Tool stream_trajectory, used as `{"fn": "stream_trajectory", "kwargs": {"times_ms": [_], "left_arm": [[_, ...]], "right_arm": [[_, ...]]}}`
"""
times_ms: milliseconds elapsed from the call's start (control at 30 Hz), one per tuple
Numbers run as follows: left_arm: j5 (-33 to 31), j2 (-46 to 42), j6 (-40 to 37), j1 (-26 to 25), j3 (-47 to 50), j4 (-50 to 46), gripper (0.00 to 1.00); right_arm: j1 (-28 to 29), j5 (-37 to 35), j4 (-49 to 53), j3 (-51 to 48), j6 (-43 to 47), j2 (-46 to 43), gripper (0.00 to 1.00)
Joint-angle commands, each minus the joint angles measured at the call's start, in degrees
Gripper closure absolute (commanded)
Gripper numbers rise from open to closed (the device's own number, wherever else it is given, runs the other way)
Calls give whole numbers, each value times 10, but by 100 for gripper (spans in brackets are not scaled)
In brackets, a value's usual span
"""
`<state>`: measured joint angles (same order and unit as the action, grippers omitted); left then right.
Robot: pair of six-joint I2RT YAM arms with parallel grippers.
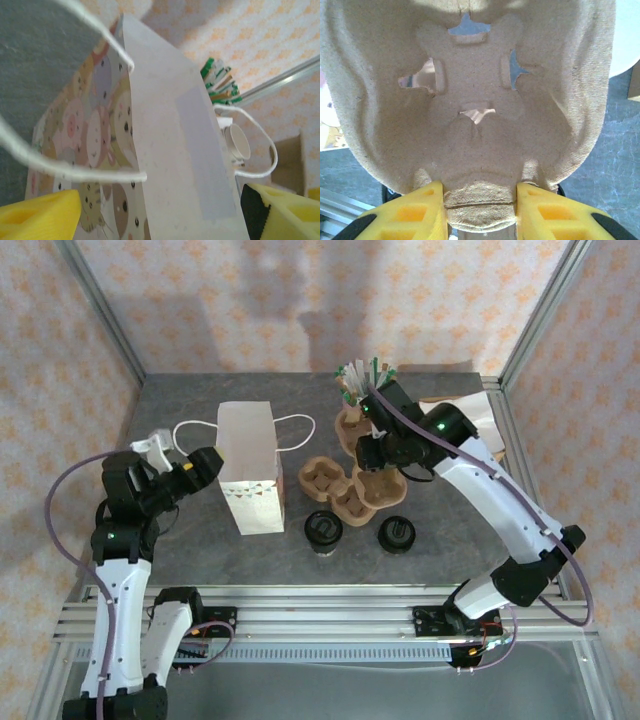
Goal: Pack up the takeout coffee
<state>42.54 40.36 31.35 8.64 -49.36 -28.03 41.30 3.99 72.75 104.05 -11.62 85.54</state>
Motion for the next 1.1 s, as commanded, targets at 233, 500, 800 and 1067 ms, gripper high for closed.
{"fn": "stream_trajectory", "kwargs": {"times_ms": [233,500,800,1067], "left_arm": [[-26,-38,71,-72,70,63,17],[-76,-44,101,-154,93,95,17],[-128,-41,123,-255,103,118,16],[-166,-64,88,-289,76,51,15]], "right_arm": [[-3,-1,16,90,-10,27,66],[-3,25,14,131,-10,55,66],[-3,53,16,186,-7,83,66],[20,72,18,276,-5,141,66]]}}
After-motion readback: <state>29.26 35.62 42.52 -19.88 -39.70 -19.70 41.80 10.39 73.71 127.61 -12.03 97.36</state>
